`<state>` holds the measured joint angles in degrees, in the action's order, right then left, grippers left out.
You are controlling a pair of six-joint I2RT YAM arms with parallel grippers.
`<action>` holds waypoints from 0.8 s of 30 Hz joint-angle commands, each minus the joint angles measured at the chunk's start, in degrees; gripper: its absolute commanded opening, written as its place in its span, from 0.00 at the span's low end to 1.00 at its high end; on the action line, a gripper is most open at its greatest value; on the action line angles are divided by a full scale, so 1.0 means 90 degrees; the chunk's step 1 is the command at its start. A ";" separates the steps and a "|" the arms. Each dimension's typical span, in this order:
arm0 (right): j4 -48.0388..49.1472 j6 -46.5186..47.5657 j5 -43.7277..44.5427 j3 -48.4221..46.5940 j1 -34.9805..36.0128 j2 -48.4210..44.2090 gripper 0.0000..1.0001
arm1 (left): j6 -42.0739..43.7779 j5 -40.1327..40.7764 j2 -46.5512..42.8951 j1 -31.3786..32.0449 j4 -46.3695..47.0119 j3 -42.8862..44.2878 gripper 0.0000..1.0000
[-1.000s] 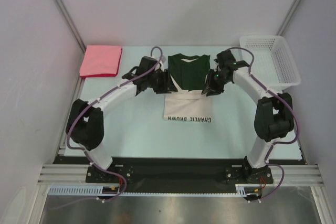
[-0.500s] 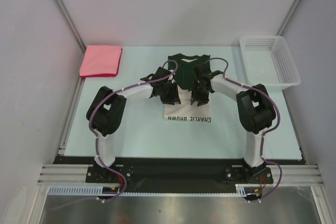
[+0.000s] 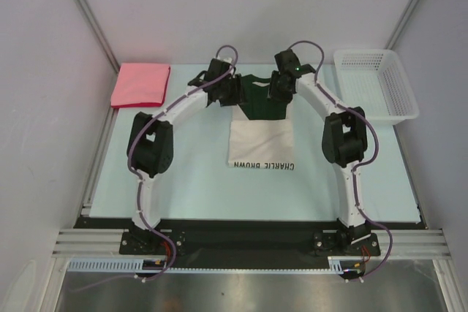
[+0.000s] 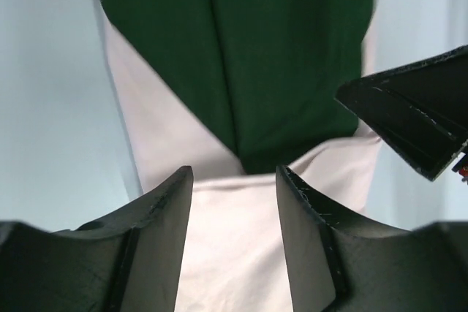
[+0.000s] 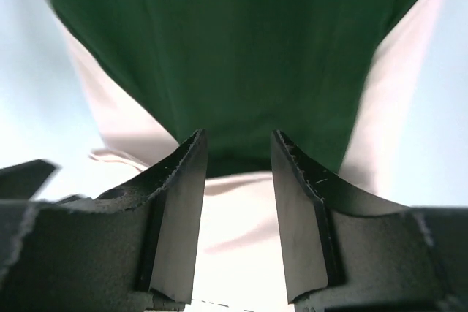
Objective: Fold and stack the t-shirts
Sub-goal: Fold the tshirt
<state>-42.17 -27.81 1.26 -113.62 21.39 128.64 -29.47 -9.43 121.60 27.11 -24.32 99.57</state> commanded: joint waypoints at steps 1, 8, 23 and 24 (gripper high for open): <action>-0.0820 0.0424 0.0047 -0.1084 -0.0227 0.0004 0.45 | 0.0306 0.0093 -0.0600 -0.0073 -0.0198 0.0607 0.55; -0.0394 0.0639 -0.1034 0.1049 -0.0315 -0.1536 0.46 | 0.0044 -0.1194 -0.1421 0.0181 0.0619 -0.1283 0.49; 0.2196 0.0277 -0.3616 0.3202 -0.1585 -0.1111 0.10 | 0.0021 -0.2447 0.0316 -0.0297 0.1901 -0.1123 0.44; 0.1973 0.0326 -0.3616 0.3066 -0.1634 -0.0965 0.10 | 0.0158 -0.2458 0.0481 -0.0317 0.1737 -0.0909 0.45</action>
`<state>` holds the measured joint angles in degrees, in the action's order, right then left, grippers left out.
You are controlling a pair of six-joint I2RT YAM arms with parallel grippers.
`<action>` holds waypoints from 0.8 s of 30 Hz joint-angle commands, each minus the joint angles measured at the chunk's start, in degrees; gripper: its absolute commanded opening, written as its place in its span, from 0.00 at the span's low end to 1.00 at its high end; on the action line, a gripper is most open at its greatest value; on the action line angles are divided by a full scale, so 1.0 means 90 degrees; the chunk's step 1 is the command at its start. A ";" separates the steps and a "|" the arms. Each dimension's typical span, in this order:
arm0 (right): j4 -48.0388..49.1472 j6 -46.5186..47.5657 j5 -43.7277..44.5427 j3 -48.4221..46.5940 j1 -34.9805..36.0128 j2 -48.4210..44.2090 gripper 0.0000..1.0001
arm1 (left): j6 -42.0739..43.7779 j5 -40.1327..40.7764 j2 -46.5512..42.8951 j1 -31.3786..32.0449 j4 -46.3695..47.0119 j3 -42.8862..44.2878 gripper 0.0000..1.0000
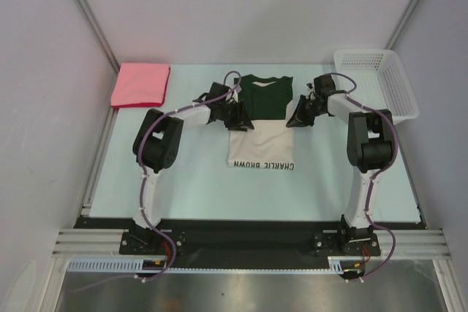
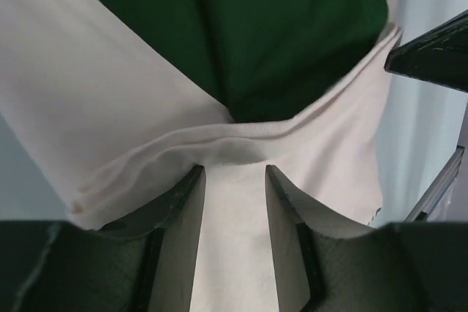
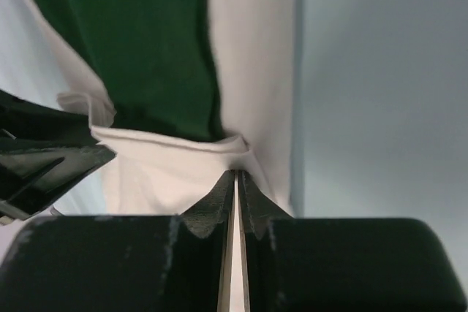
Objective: Fold and stack the t-shirts
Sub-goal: Fold the tshirt
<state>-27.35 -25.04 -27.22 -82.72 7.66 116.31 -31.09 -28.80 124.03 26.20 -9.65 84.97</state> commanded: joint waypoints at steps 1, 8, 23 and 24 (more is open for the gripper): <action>0.0237 0.0076 -0.0423 -0.0621 -0.0206 0.0523 0.10 | 0.0484 -0.0239 0.0436 -0.0244 -0.0339 0.0918 0.45; -0.1315 0.0799 0.0756 -0.1492 -0.0256 0.0213 0.17 | 0.0965 0.0356 -0.1041 -0.0254 -0.1291 0.0835 0.60; -0.1201 -0.0029 -0.1360 0.1611 0.0876 -0.2590 0.25 | 0.0106 -0.0638 -0.3351 0.0907 -0.0393 -0.2721 0.43; -0.1064 -0.0137 -0.1379 0.2019 0.1177 -0.2659 0.25 | 0.0037 -0.0687 -0.3341 0.1004 -0.0257 -0.2809 0.43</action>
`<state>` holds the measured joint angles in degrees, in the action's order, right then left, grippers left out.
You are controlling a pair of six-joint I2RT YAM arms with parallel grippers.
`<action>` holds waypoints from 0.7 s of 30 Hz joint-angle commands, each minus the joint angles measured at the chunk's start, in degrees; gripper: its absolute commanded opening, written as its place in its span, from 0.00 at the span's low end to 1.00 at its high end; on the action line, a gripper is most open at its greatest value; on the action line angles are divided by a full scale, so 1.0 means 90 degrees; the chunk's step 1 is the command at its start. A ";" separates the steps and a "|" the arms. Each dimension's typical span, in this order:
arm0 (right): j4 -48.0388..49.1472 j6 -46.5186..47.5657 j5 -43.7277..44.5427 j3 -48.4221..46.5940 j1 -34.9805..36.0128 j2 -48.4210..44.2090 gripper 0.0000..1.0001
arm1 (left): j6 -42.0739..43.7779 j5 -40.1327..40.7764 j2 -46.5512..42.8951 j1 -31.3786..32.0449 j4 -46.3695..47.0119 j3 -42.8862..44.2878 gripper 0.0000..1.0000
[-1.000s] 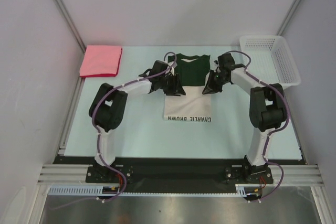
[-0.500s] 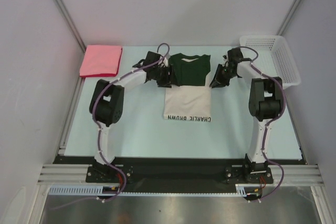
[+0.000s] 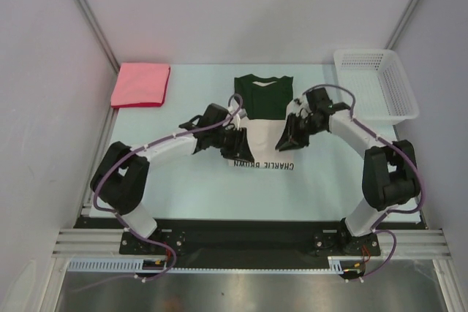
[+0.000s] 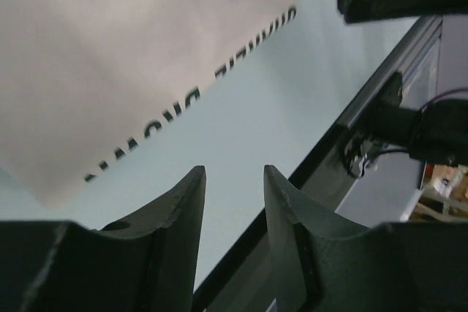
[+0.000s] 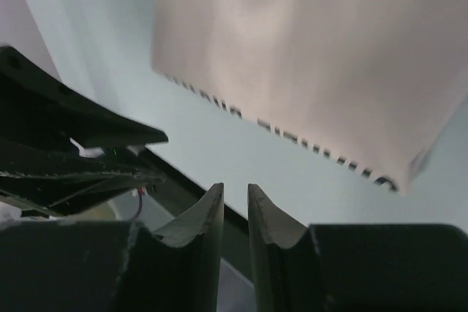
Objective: Fold and stack the t-shirts
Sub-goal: Fold the tshirt
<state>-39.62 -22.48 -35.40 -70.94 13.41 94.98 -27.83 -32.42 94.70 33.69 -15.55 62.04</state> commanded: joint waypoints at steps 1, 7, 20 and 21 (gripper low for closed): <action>0.0455 -0.0519 -0.0529 0.0888 0.0667 -0.0386 0.25 | -0.0470 -0.0342 -0.0063 0.0211 0.0516 -0.0427 0.42; 0.1384 -0.0764 -0.0725 0.1291 0.1127 0.0099 0.13 | -0.0423 -0.0362 0.0541 0.0163 0.0800 -0.0293 0.40; 0.1257 -0.0286 -0.1047 0.0509 0.0933 0.1614 0.08 | -0.0433 -0.0469 0.1324 -0.0130 0.0712 0.0147 0.40; 0.1248 -0.0256 -0.1038 0.0441 0.0903 0.1682 0.08 | -0.0442 -0.0489 0.1324 -0.0179 0.0722 0.0157 0.40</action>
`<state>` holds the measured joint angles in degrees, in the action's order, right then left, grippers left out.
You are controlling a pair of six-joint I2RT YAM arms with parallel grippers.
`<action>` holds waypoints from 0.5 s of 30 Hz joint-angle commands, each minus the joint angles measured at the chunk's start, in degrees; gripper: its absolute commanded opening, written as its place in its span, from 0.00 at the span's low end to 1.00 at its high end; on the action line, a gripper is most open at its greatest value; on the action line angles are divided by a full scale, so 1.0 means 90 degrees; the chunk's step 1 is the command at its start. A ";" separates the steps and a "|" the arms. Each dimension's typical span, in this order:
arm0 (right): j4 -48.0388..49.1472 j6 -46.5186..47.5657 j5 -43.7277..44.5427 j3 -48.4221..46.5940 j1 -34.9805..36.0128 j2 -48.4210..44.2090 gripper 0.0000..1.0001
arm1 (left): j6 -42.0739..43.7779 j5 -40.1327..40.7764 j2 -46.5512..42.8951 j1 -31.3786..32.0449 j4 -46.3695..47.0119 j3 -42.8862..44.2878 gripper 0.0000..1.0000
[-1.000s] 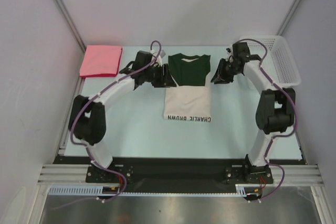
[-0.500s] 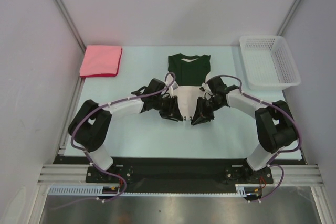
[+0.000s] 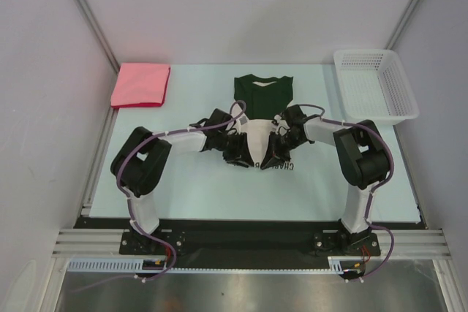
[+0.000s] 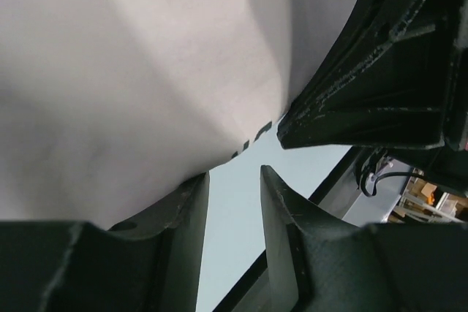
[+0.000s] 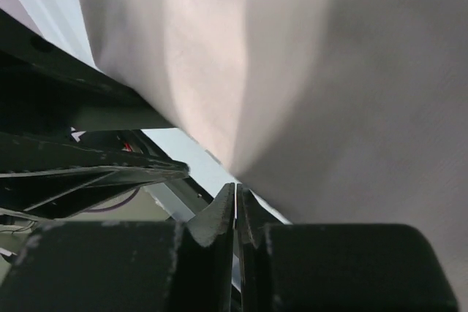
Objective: Fold and stack the t-shirts
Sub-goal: Fold the tshirt
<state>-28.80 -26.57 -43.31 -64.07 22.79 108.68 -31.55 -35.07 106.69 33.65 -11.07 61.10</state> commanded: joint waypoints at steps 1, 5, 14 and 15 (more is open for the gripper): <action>0.0045 0.0208 -0.0168 -0.0351 -0.0197 0.0276 0.08 | -0.0030 -0.0205 0.0010 -0.0213 0.0224 0.0262 0.40; -0.0033 0.0286 -0.0197 -0.0390 -0.0402 0.0443 0.08 | -0.0225 -0.0420 -0.0029 -0.0321 0.0380 0.0242 0.40; -0.0179 0.0539 -0.0120 -0.0323 -0.0656 0.0609 0.08 | -0.0078 -0.0488 0.0391 -0.0418 0.0302 0.0067 0.40; -0.0208 0.0598 -0.0110 -0.0293 -0.0695 0.0610 0.08 | -0.0030 -0.0488 0.0391 -0.0486 0.0331 -0.0001 0.40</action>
<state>-29.30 -23.62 -44.12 -65.93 17.43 113.69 -32.97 -37.89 109.93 30.44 -9.67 62.15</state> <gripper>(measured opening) 0.082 0.397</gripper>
